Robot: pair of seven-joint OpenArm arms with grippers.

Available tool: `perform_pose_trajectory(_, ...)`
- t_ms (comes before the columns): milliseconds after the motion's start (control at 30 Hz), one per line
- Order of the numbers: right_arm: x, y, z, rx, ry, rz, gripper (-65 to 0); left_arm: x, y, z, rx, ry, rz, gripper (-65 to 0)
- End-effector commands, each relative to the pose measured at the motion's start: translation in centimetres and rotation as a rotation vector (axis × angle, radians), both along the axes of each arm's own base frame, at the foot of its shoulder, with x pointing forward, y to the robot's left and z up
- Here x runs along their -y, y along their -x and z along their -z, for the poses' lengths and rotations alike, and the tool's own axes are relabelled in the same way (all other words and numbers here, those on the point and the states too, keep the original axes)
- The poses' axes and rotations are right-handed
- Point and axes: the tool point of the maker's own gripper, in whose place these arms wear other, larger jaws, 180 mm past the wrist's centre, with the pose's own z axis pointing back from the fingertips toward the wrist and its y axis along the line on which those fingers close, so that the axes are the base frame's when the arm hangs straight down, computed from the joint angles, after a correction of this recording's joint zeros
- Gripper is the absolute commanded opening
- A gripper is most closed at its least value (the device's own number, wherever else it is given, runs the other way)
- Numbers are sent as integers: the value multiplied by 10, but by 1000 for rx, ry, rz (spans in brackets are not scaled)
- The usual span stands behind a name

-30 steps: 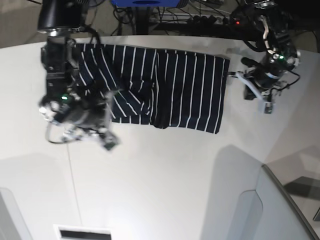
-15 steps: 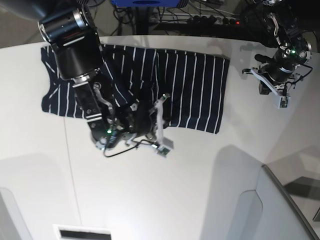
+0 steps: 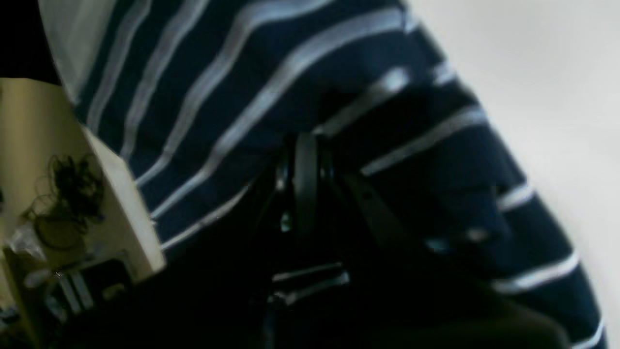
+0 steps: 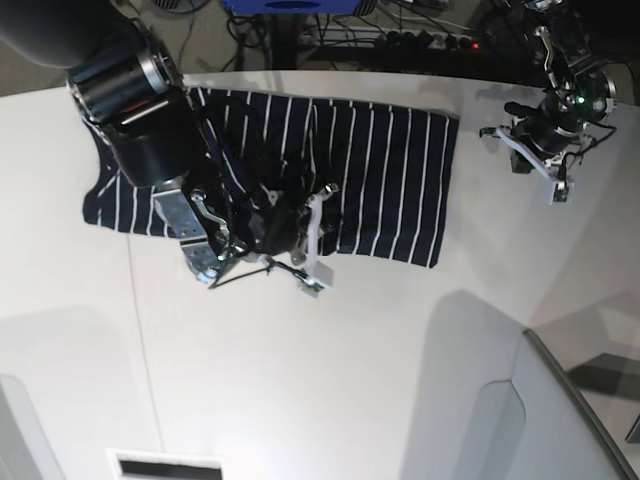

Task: Layout the t-shirt on the table in an organized manner, then fold the t-shirt properly
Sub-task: 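Press the folded fabric flat with the right gripper while the left withdraws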

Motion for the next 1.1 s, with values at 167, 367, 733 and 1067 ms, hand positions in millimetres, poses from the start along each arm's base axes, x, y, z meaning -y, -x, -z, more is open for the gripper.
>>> perform_pose_trajectory(167, -5, -17, -13, 38, -39, 39, -638, 8, -13, -8, 50, 19, 25, -650)
perform_pose_trajectory(367, -19, -21, -40, 135, -80, 26, -638, 34, -31, -21, 148, 169, 38, -650)
perform_pose_trajectory(733, -12, -22, -46, 158, -43, 1, -638, 130, -76, -36, 225, 378, 239, -650)
perform_pose_trajectory(1067, 6, -10, -8, 59, -37, 70, -638, 117, -64, 13, 149, 431, 168, -650)
